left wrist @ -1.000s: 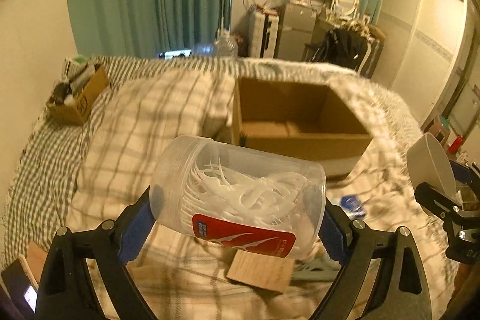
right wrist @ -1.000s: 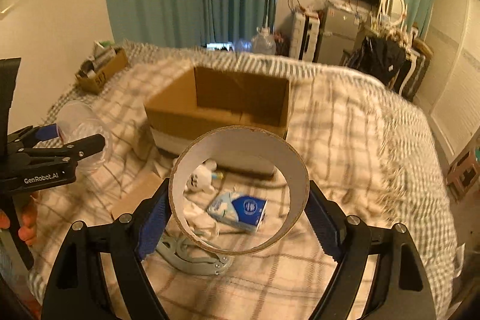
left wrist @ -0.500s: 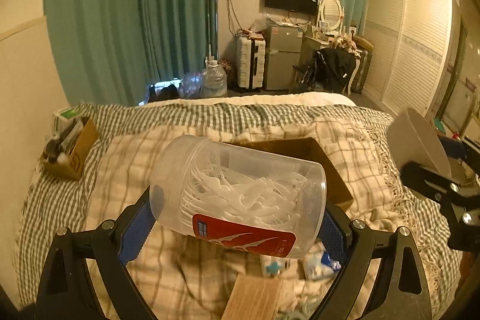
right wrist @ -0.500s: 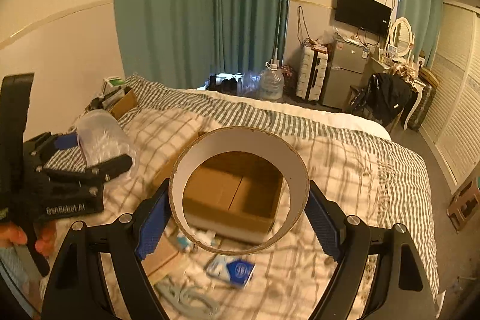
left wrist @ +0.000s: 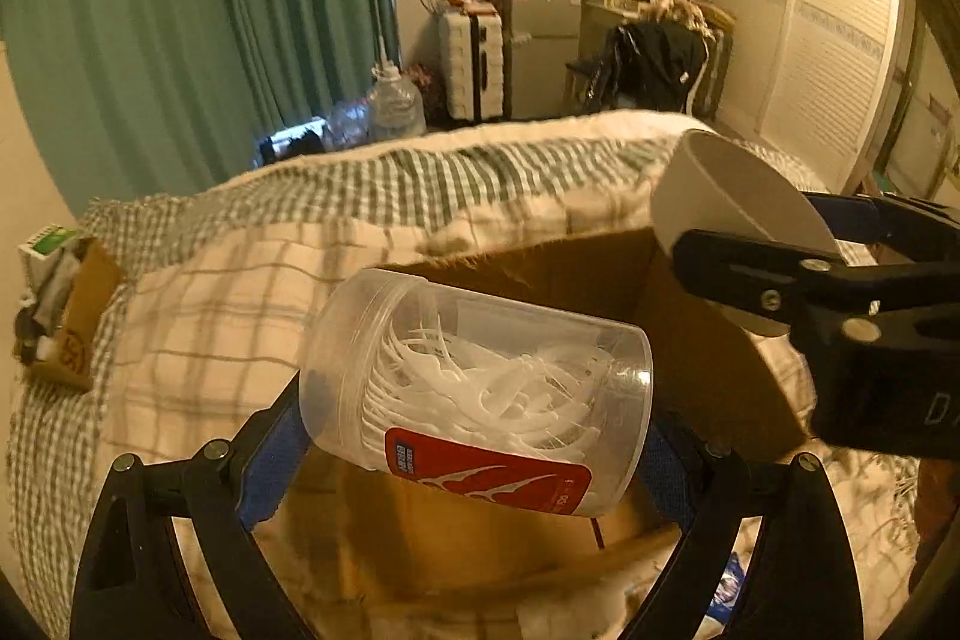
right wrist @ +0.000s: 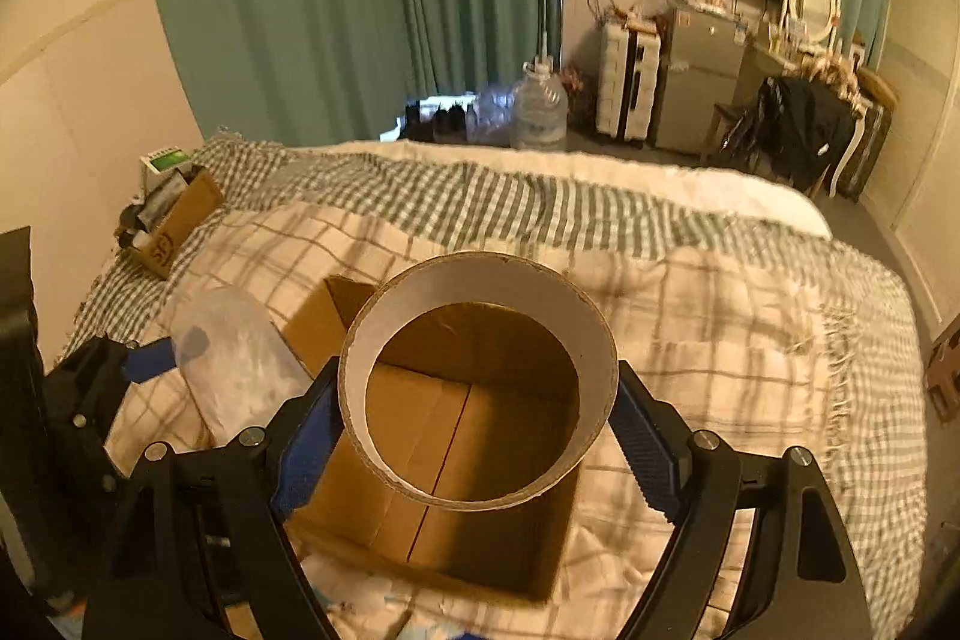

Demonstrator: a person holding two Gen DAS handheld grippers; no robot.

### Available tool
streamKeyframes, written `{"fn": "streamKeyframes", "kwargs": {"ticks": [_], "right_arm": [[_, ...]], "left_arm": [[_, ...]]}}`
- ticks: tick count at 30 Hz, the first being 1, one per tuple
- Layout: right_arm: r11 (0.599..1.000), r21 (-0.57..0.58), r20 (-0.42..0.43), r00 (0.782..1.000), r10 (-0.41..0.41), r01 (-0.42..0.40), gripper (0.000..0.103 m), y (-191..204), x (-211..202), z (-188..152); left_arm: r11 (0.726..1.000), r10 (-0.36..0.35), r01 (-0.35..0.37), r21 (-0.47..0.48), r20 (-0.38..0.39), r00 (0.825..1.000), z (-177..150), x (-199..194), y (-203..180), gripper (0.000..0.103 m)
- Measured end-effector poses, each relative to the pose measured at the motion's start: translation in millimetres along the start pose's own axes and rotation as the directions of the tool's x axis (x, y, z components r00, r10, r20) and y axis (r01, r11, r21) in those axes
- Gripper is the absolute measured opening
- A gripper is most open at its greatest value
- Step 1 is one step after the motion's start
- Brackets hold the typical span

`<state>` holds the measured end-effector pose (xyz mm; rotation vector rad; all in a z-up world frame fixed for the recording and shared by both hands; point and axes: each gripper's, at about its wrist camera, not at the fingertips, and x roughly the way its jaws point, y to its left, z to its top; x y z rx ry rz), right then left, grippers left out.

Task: Organize objects
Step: 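Carry the container with the left tool while the right tool carries the ring into the box, releasing both, then grasp the printed medicine box with the left tool while the right tool grasps the blue Vinda tissue pack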

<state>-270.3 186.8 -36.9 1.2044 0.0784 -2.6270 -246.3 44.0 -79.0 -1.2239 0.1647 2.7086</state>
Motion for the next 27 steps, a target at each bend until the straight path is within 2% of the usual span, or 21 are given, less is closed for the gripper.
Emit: {"fn": "streamKeyframes", "kwargs": {"ticks": [4, 8, 10, 11, 14, 17, 22, 27], "right_arm": [[1.0, 0.023, -0.017, 1.0, 0.009, -0.009, 0.083, -9.1, 24.2, -5.4], [0.998, 0.047, -0.018, 0.999, 0.048, -0.048, 0.084, -14.7, 31.5, -8.3], [0.997, 0.058, -0.005, 0.998, 0.061, -0.06, 0.09, -18.0, 27.6, -9.2], [0.996, 0.066, 0.009, 0.999, 0.051, -0.052, 0.101, -18.4, 22.8, -9.0], [0.995, 0.095, 0.049, 0.998, 0.028, -0.032, 0.102, -24.3, 0.4, -4.9], [0.995, 0.094, 0.08, 0.997, 0.008, -0.016, 0.102, -26.0, -31.0, 0.3], [0.997, 0.061, 0.109, 0.993, -0.044, 0.038, 0.103, -16.9, -89.5, -0.8], [0.996, 0.029, 0.146, 0.986, -0.085, 0.082, 0.103, -0.7, -152.4, -17.3]], "left_arm": [[0.999, -0.031, 0.031, -0.013, -0.017, 0.999, -3.1, 21.0, -0.4, 0.096], [0.996, -0.079, 0.078, -0.041, -0.026, 0.997, -3.6, 27.3, -0.2, 0.098], [0.996, -0.06, 0.058, -0.06, -0.027, 0.998, -2.7, 26.7, 1.8, 0.103], [0.996, -0.051, 0.049, -0.077, -0.021, 0.998, -3.3, 23.1, 3.8, 0.103], [0.992, -0.076, 0.074, -0.106, -0.019, 0.997, -1.5, 10.4, 9.2, 0.103], [0.993, -0.057, 0.056, -0.106, -0.006, 0.998, 0.0, -9.8, 12.0, 0.103], [0.996, -0.016, 0.02, -0.091, 0.041, 0.999, -2.1, -70.8, 18.0, 0.103], [0.995, 0.043, -0.035, -0.099, 0.078, 0.996, -14.4, -129.0, 24.9, 0.103]]}}
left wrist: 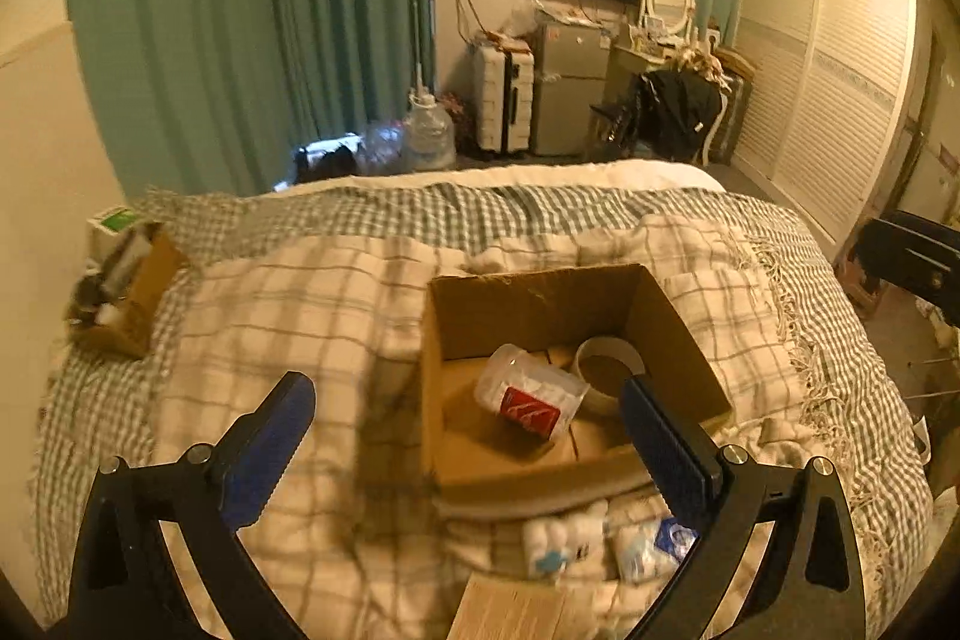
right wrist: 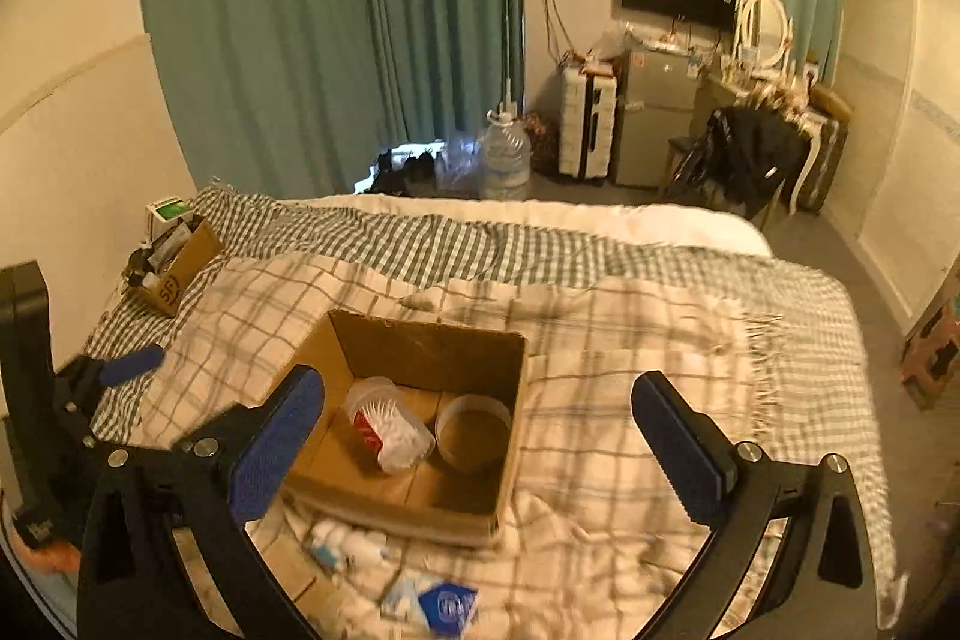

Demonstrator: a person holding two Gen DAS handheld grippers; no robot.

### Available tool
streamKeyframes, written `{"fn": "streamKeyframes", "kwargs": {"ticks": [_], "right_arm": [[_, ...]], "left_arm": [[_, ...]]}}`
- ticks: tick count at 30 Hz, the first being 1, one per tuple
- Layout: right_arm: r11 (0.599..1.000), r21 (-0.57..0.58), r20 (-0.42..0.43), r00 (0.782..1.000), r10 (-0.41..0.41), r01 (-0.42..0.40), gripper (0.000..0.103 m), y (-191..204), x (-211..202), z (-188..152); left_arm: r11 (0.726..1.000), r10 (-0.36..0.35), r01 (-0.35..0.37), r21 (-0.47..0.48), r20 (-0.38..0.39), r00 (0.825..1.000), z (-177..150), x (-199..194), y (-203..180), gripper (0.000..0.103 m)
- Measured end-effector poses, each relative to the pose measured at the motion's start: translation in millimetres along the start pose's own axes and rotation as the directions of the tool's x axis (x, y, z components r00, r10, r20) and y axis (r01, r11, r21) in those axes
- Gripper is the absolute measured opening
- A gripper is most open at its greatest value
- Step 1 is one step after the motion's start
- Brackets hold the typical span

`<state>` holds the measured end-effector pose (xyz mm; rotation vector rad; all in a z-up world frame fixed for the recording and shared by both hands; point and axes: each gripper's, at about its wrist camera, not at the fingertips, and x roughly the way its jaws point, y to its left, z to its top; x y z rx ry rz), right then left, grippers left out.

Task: Organize objects
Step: 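Grasp the printed medicine box with the left tool while the right tool grasps the blue Vinda tissue pack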

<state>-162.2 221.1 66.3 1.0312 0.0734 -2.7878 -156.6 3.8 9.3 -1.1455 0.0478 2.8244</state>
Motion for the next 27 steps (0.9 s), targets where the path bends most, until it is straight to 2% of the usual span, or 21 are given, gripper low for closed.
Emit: {"fn": "streamKeyframes", "kwargs": {"ticks": [6, 11, 17, 25, 27], "right_arm": [[0.996, -0.072, 0.027, 0.998, -0.049, 0.051, 0.103, 23.2, -61.0, -28.8], [0.991, -0.102, 0.031, 0.996, -0.081, 0.084, 0.103, 35.6, -82.3, -67.8], [0.994, -0.07, -0.033, 0.996, -0.088, 0.085, 0.103, 35.0, -58.0, -121.8], [0.995, 0.021, -0.147, 0.985, -0.093, 0.097, 0.103, 20.2, 2.7, -177.3], [0.994, 0.038, -0.18, 0.979, -0.092, 0.101, 0.103, 17.3, 19.0, -187.9]], "left_arm": [[1.0, 0.015, -0.015, -0.027, 0.018, 1.0, -29.4, -48.7, 6.4, 0.103], [0.999, 0.019, -0.019, -0.036, 0.0, 1.0, -68.0, -56.2, 7.6, 0.103], [0.998, 0.014, -0.019, -0.056, -0.092, 0.996, -122.9, -25.6, 4.9, 0.103], [0.998, 0.011, -0.023, -0.062, -0.18, 0.984, -168.4, 18.9, -3.7, 0.103], [0.998, -0.01, -0.004, -0.066, -0.21, 0.978, -174.8, 29.7, -6.4, 0.103]]}}
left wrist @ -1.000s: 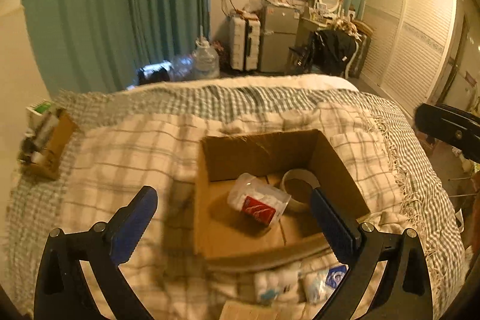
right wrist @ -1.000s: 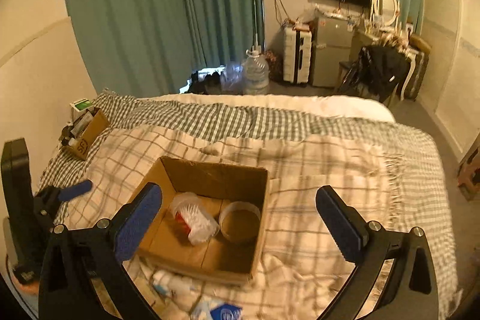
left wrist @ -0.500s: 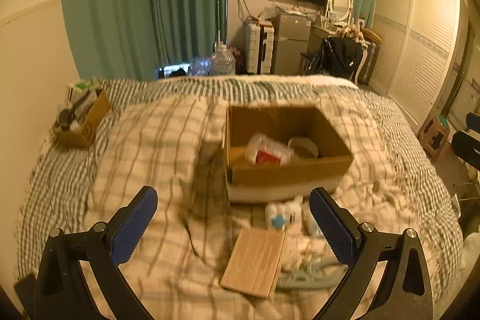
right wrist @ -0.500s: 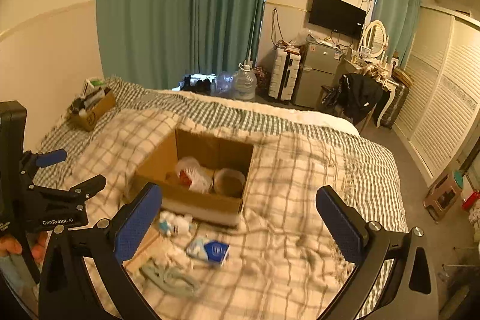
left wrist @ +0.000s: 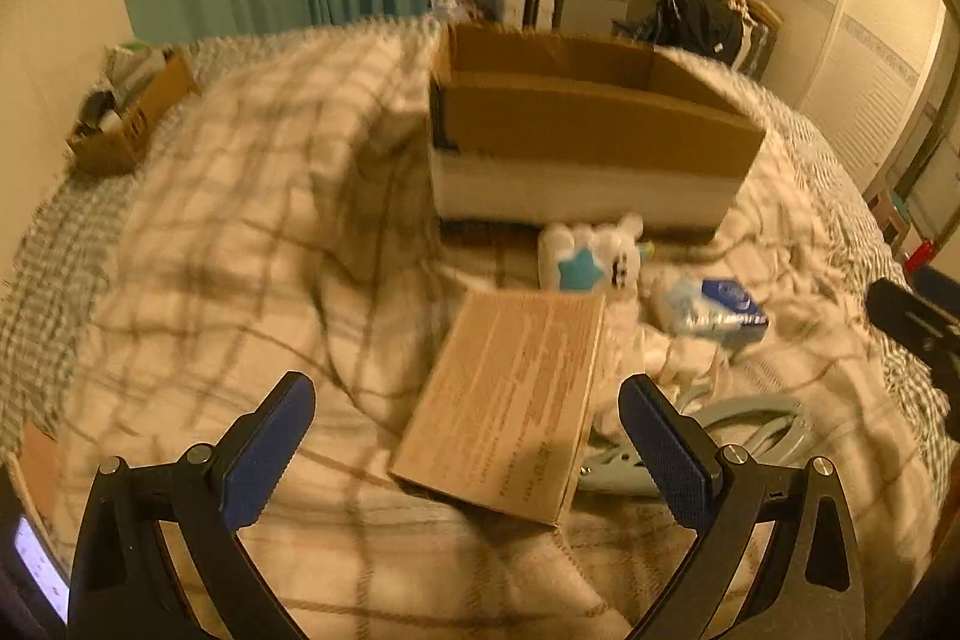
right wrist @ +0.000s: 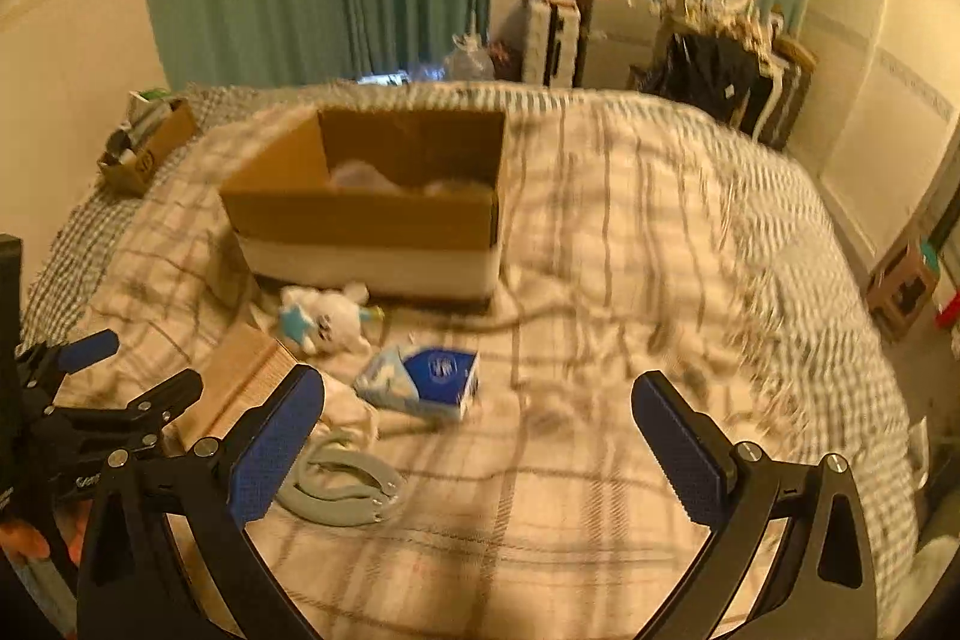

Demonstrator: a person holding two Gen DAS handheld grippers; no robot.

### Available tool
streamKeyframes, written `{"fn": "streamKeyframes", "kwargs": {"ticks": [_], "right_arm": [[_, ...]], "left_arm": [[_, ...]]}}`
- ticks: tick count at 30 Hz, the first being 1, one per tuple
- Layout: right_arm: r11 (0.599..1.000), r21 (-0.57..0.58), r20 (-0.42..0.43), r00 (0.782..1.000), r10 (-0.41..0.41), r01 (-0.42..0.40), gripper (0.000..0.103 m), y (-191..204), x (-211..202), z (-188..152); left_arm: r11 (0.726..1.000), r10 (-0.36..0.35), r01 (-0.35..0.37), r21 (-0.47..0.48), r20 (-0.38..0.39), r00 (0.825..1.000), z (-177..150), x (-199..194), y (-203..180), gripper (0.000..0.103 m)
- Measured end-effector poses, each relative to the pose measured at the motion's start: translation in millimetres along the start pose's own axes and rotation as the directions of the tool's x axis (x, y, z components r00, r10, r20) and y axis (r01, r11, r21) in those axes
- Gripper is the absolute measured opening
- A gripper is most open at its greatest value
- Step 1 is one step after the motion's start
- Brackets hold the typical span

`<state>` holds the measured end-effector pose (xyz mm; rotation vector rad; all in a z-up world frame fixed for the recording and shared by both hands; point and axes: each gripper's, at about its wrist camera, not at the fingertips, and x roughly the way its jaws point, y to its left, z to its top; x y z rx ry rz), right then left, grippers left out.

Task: Organize objects
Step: 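Grasp the printed medicine box with the left tool while the right tool grasps the blue Vinda tissue pack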

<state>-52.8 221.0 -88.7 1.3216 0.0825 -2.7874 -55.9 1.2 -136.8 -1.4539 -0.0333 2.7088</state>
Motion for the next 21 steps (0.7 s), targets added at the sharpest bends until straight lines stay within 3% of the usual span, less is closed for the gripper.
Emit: {"fn": "streamKeyframes", "kwargs": {"ticks": [8, 10, 14, 18, 20, 21], "right_arm": [[1.0, -0.01, -0.085, 0.996, 0.005, -0.006, 0.103, 6.9, 40.5, -10.4], [1.0, -0.011, -0.099, 0.995, 0.01, -0.011, 0.103, 8.6, 46.8, -9.9], [1.0, 0.005, -0.126, 0.992, 0.006, -0.006, 0.103, 9.5, 61.8, -4.0], [1.0, 0.011, -0.162, 0.987, 0.005, -0.003, 0.103, 11.5, 83.2, 6.4], [1.0, 0.011, -0.183, 0.983, 0.001, 0.001, 0.103, 13.8, 94.6, 9.5], [1.0, 0.015, -0.195, 0.981, 0.01, -0.007, 0.103, 15.3, 100.8, 10.7]], "left_arm": [[1.0, -0.027, 0.028, 0.0, -0.12, 0.992, -10.3, 46.7, -4.0, 0.103], [0.998, -0.06, 0.06, -0.005, -0.141, 0.988, -12.1, 51.5, -3.8, 0.086], [0.996, -0.086, 0.084, -0.021, -0.134, 0.987, -11.2, 45.5, 0.3, 0.086], [0.999, -0.037, 0.036, -0.013, -0.068, 0.997, 0.8, 23.5, 6.4, 0.085], [1.0, 0.002, -0.002, 0.0, -0.042, 0.999, 9.7, 17.8, 10.2, 0.054], [1.0, 0.02, -0.02, -0.004, -0.04, 0.999, 13.8, 16.6, 14.1, 0.048]]}}
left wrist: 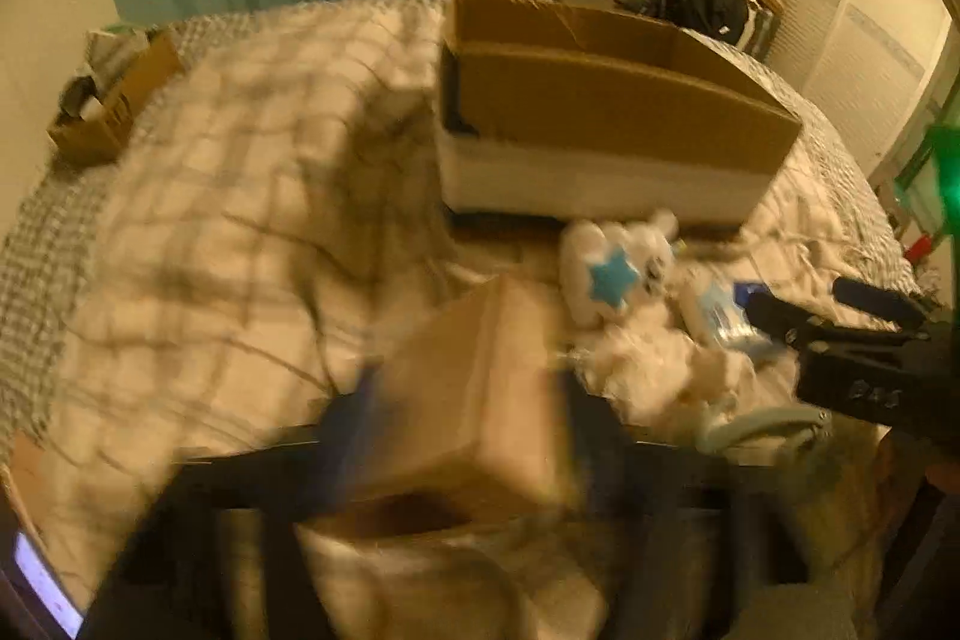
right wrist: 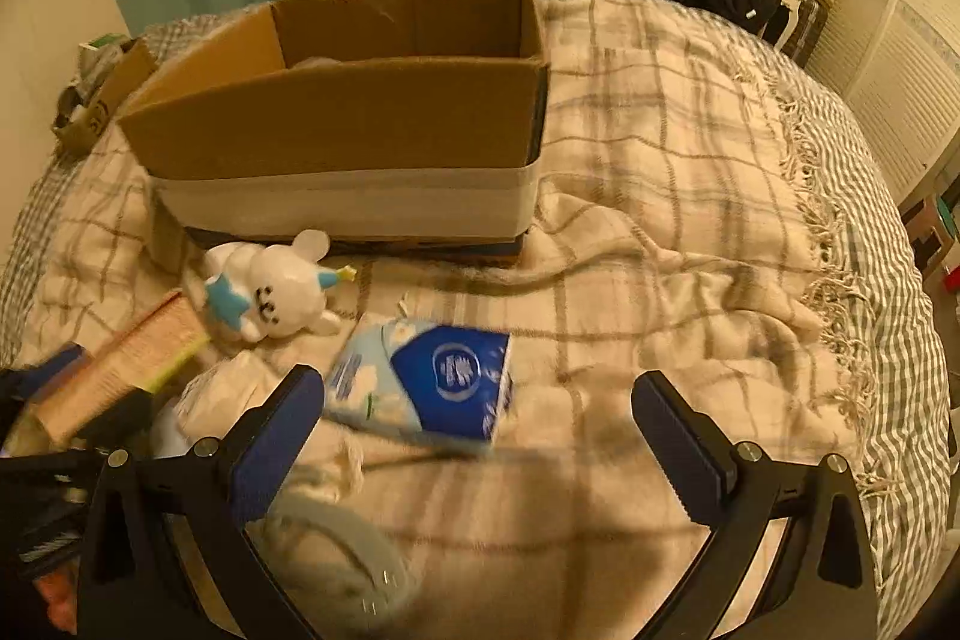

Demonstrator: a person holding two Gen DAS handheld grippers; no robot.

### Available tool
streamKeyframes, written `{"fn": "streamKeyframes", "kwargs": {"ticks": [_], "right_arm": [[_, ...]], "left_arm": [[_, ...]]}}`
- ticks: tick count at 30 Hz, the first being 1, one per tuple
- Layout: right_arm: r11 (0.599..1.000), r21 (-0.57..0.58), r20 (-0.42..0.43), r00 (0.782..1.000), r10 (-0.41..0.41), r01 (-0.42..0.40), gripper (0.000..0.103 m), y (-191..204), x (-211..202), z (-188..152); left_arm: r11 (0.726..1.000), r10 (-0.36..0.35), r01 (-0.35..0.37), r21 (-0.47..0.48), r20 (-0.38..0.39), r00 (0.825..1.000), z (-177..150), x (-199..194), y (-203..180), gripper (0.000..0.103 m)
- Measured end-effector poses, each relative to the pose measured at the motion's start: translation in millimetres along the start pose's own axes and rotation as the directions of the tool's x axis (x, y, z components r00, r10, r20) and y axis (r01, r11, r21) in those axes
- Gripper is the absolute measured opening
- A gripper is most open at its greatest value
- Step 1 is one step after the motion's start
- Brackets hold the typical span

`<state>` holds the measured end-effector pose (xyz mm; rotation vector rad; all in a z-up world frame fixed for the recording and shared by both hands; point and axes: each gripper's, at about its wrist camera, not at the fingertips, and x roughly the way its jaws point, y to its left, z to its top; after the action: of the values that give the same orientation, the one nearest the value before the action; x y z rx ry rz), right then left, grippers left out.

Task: Organize objects
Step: 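Grasp the printed medicine box with the left tool while the right tool grasps the blue Vinda tissue pack, then lower the medicine box with the left tool while the right tool lowers the tissue pack into the box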

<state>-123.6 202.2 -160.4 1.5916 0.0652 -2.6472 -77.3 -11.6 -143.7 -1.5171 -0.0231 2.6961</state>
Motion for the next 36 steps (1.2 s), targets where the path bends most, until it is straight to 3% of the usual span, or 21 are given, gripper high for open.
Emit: {"fn": "streamKeyframes", "kwargs": {"ticks": [3, 9, 15, 16, 19, 29, 36], "right_arm": [[1.0, 0.001, -0.046, 0.999, 0.013, -0.013, 0.103, 4.2, 17.3, 2.8], [0.999, 0.0, -0.096, 0.995, 0.039, -0.04, 0.102, 5.9, 32.3, -3.6], [0.998, -0.02, -0.102, 0.993, 0.055, -0.057, 0.075, 11.0, 31.5, -8.6], [0.998, -0.021, -0.09, 0.995, 0.049, -0.051, 0.075, 11.2, 28.4, -9.3], [0.999, -0.004, -0.049, 0.997, 0.051, -0.052, 0.074, 7.8, 16.1, -10.6], [0.997, 0.0, 0.082, 0.994, 0.073, -0.073, 0.074, 2.5, -44.6, -15.5], [0.993, -0.042, 0.192, 0.975, 0.114, -0.108, 0.074, 11.0, -110.5, -16.1]], "left_arm": [[1.0, -0.006, 0.006, -0.013, -0.009, 1.0, 4.3, 3.4, 8.7, 0.047], [1.0, 0.006, -0.008, -0.02, -0.099, 0.995, -6.1, 33.2, 18.2, 0.047], [0.998, 0.009, -0.019, -0.058, -0.166, 0.986, -14.6, 51.7, 29.0, 0.048], [0.998, 0.008, -0.016, -0.055, -0.158, 0.987, -15.1, 50.1, 28.5, 0.042], [1.0, 0.005, -0.008, -0.028, -0.118, 0.993, -15.1, 39.8, 24.2, 0.037], [1.0, -0.012, 0.012, 0.005, 0.004, 1.0, -10.1, -20.8, 8.6, 0.036], [0.998, -0.06, 0.058, 0.024, 0.103, 0.993, 8.8, -73.1, -4.1, 0.036]]}}
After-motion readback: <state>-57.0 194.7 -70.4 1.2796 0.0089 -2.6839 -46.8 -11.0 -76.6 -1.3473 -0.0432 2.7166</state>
